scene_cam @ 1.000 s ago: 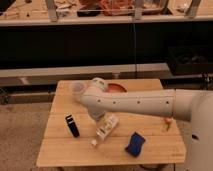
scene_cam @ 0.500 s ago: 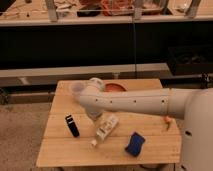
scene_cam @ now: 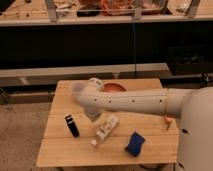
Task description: Knock the eraser over
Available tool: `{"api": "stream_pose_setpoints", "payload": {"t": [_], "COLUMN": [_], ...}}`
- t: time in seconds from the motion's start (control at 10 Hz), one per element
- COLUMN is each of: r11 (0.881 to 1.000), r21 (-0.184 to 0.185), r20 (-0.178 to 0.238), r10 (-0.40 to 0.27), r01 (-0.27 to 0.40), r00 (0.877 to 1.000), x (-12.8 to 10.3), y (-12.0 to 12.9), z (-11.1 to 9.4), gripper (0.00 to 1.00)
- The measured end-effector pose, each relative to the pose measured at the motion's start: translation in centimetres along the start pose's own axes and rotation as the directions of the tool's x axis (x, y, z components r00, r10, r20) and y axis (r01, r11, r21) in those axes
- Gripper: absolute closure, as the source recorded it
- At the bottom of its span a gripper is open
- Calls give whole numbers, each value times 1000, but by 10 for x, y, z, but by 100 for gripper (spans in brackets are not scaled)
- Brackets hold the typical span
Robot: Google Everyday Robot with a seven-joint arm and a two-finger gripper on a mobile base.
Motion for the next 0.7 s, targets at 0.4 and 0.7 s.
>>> {"api": "stream_pose_setpoints", "payload": {"t": [0.4, 0.7], "r11": [999, 997], "r21": [10, 20], "r20": [15, 27], "r10": [-38, -75], "r01": [38, 74], "r00": [999, 997], "x": [-16, -37], "y": [-12, -28], "z": [6, 8], "gripper": [96, 96]}}
